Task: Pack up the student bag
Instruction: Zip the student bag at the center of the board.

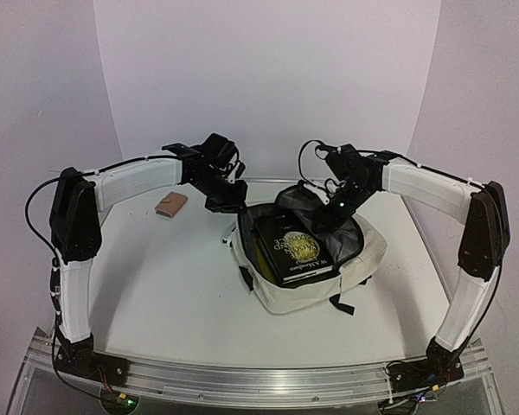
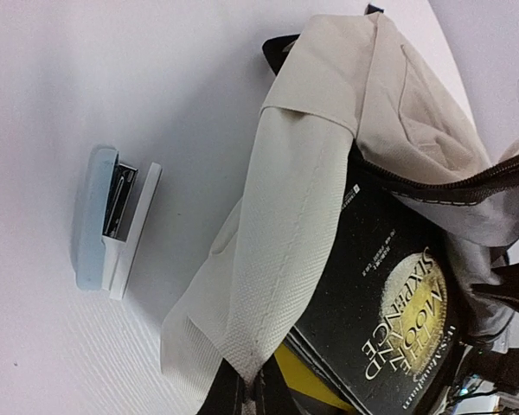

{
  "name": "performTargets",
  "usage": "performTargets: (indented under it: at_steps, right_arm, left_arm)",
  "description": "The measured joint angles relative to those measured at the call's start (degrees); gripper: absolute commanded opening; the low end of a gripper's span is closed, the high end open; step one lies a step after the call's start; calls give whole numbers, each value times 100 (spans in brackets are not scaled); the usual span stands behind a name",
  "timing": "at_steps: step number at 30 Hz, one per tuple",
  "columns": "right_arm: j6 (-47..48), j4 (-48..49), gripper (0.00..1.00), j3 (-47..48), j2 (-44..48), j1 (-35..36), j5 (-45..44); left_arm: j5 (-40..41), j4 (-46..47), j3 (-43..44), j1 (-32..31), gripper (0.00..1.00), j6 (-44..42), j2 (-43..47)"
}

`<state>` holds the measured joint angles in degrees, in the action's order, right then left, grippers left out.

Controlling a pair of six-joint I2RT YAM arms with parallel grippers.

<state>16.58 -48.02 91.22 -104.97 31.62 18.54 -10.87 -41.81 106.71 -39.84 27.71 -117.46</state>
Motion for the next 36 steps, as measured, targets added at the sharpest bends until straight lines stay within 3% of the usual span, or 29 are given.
performTargets:
  at_steps: [8, 11, 16, 19, 23, 29, 34, 36]
  right_arm:
    - [45, -129, 14, 49, 61, -28, 300]
    - [-30, -219, 32, 313, 51, -47, 558]
    - [-30, -318, 74, 658, 52, -58, 1169]
    - [-41, -472, 85, 713, 129, -73, 1423]
    - [-187, -663, 84, 804, 297, -296, 1462]
    - [-317, -801, 78, 852, 112, -1410, 1162]
    - [-326, -873, 68, 834, -317, -1557, 973]
    - [-333, -910, 59, 825, -456, -1498, 1023]
  left_arm:
    - [-628, 231, -274, 84, 0, 712, 182]
    - [-726, 362, -292, 98, 0, 969, 145]
    - [-774, 434, -198, 169, 0, 1161, -172]
    - [-807, 433, -105, 216, 0, 1177, -328]
    - [-851, 433, -88, 256, 0, 1172, -349]
    - [-853, 423, -54, 250, 0, 1131, -349]
    - [-855, 419, -54, 252, 0, 1129, -349]
    - [-855, 417, -54, 250, 0, 1129, -349]
